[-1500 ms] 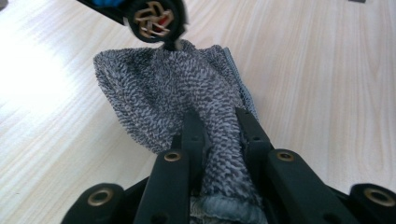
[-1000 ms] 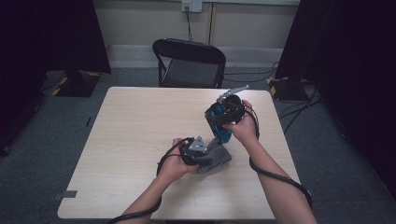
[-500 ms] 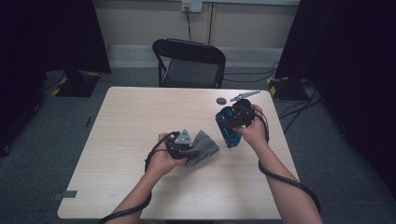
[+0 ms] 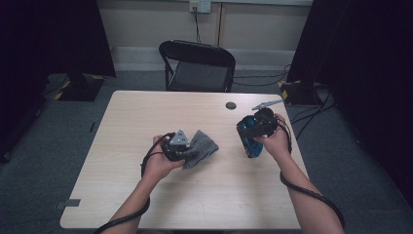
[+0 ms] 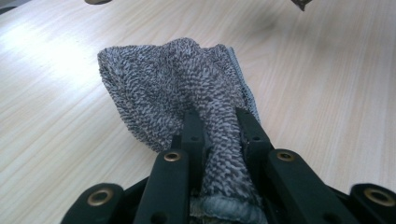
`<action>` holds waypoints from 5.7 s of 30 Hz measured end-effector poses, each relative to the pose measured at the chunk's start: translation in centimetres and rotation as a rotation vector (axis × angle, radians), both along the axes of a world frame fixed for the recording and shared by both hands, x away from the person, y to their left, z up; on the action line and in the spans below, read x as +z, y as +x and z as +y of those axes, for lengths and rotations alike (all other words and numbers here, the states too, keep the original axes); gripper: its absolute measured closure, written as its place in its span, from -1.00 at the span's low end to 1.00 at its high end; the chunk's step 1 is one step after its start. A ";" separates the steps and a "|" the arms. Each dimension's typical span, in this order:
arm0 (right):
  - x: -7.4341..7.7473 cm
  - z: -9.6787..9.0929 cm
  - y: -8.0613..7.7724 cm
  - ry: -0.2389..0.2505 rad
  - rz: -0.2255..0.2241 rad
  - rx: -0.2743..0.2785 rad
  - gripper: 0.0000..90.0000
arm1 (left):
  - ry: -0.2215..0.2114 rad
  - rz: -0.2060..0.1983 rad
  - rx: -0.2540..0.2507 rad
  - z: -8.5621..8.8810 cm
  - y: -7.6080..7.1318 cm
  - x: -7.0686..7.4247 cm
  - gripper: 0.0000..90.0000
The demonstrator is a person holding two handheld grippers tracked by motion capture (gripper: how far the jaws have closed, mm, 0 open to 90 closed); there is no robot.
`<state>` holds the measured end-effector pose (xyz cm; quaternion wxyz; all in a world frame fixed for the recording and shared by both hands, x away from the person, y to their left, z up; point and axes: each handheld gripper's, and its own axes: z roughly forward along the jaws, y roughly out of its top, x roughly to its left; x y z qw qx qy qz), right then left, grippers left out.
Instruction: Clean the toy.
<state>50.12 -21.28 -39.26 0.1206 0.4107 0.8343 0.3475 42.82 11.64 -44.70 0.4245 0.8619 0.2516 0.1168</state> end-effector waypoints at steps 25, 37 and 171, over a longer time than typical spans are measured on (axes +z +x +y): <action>-1.8 -5.1 -1.3 -0.078 0.048 -0.063 -0.43 | 0.002 -0.009 0.102 4.9 0.2 -0.1 0.70; -3.6 -4.8 -0.8 -0.083 0.078 -0.065 -0.43 | 0.009 -0.010 0.150 6.5 0.3 -1.3 0.70; -3.6 -0.9 -2.1 -0.035 -0.007 0.081 -0.67 | -0.102 0.079 0.177 6.1 -0.3 0.7 -0.57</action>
